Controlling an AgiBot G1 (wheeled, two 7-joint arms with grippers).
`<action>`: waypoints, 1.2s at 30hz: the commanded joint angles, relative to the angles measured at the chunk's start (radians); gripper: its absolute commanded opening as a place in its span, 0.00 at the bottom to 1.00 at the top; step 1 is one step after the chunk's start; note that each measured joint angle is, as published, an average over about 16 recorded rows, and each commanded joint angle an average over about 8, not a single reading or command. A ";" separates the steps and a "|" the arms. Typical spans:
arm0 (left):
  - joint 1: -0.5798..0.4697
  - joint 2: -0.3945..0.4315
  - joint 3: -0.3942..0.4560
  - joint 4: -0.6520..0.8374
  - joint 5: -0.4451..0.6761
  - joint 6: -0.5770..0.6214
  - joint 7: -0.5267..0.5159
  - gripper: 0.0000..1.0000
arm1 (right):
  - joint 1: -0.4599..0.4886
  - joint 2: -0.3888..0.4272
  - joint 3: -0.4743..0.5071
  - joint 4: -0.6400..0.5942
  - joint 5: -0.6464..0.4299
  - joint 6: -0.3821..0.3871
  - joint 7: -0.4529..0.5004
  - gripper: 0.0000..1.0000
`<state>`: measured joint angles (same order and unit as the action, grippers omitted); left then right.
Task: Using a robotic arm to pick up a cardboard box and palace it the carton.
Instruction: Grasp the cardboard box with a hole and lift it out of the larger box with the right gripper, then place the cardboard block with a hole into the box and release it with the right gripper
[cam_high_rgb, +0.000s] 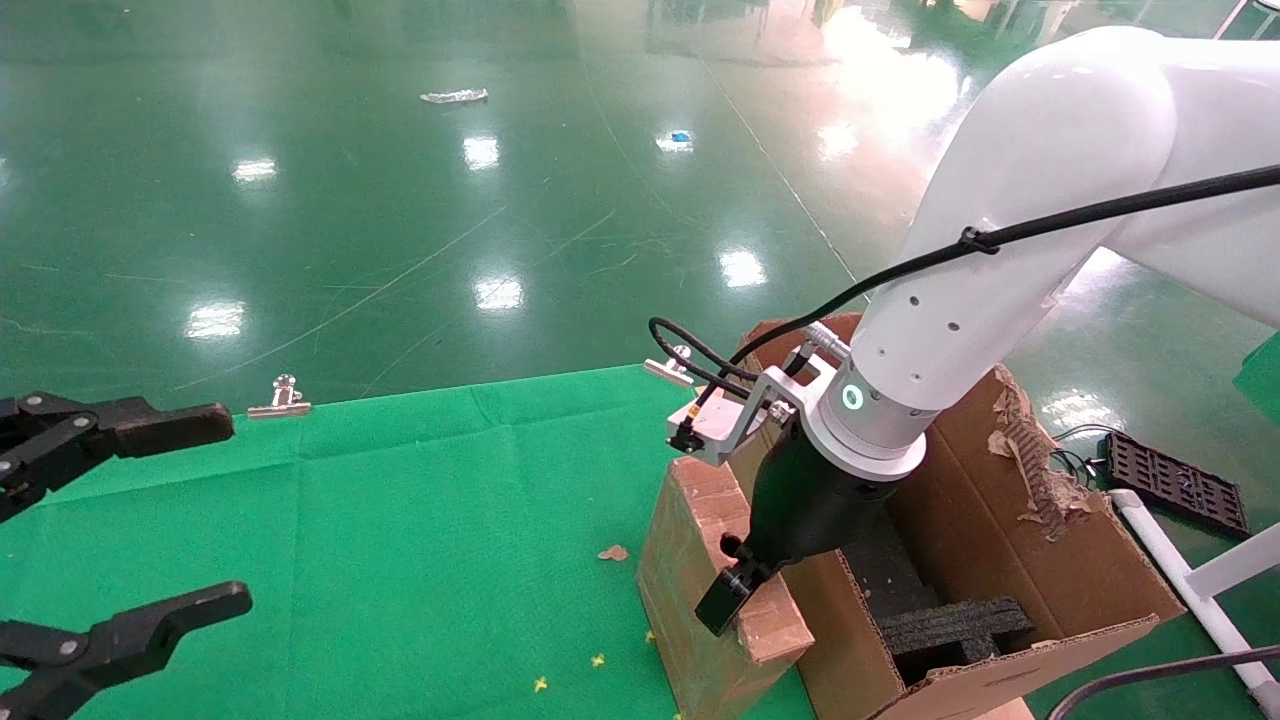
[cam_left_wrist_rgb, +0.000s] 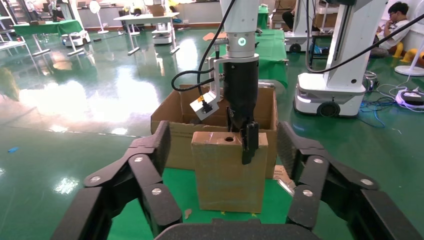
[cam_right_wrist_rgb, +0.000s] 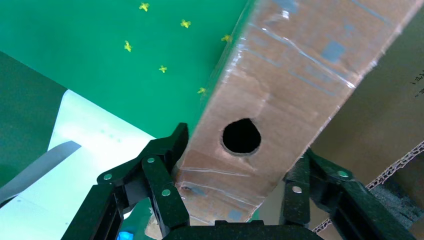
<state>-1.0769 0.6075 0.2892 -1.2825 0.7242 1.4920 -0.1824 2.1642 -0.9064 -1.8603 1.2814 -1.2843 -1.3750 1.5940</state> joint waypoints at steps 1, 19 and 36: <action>0.000 0.000 0.000 0.000 0.000 0.000 0.000 0.00 | -0.001 0.001 -0.001 -0.001 -0.001 0.000 0.000 0.00; 0.000 -0.001 0.001 0.000 -0.001 -0.001 0.001 0.00 | 0.176 0.194 0.135 -0.057 0.049 0.050 -0.233 0.00; -0.001 -0.001 0.002 0.000 -0.002 -0.001 0.001 0.07 | 0.324 0.478 0.135 -0.262 -0.135 -0.027 -0.379 0.00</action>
<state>-1.0774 0.6066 0.2915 -1.2825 0.7226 1.4910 -0.1813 2.4710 -0.4376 -1.7252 1.0171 -1.4028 -1.3901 1.2120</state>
